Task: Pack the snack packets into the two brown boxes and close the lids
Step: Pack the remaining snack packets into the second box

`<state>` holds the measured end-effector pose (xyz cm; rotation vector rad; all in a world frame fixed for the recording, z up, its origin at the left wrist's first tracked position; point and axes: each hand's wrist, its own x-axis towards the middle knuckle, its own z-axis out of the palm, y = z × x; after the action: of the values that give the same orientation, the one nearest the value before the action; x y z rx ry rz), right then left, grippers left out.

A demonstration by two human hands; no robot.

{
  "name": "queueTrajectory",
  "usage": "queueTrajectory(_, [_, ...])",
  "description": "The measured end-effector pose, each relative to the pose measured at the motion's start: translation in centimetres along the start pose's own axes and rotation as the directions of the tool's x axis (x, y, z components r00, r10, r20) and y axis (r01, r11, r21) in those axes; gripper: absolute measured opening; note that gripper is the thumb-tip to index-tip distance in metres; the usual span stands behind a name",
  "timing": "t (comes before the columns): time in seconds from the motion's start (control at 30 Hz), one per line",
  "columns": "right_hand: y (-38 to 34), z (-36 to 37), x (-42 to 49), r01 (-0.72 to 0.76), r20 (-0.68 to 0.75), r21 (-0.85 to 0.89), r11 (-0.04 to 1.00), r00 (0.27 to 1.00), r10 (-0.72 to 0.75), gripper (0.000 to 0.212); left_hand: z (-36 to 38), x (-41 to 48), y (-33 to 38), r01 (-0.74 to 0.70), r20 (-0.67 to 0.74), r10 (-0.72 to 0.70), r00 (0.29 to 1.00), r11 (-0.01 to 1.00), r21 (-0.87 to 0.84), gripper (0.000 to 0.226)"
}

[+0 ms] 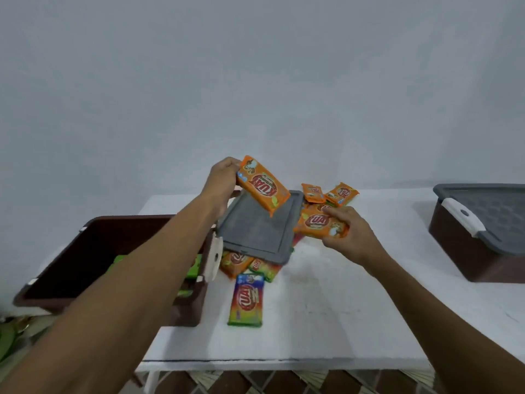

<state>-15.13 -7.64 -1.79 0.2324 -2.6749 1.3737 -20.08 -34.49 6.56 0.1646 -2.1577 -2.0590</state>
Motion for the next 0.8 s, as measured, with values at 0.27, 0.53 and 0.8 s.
queueTrajectory(0.27, [-11.8,7.2,0.9,0.174,0.089,-0.033,0.984,0.981,-0.170,0.063,-14.2,0.7,-0.1,-0.168,-0.163,0.299,0.940,0.823,0.542,0.021])
queueTrajectory(0.53, [-20.6,15.8,2.0,0.484,0.555,-0.503,0.716,0.816,-0.161,0.061,-22.6,0.9,-5.5,-0.671,0.672,0.032,0.740,0.105,0.734,0.028])
queueTrajectory(0.8, [-19.8,22.1,2.1,0.568,0.571,-0.738,0.364,0.813,-0.110,0.030,-24.7,0.6,-8.8,-0.803,0.883,0.129,0.451,-0.374,0.464,0.033])
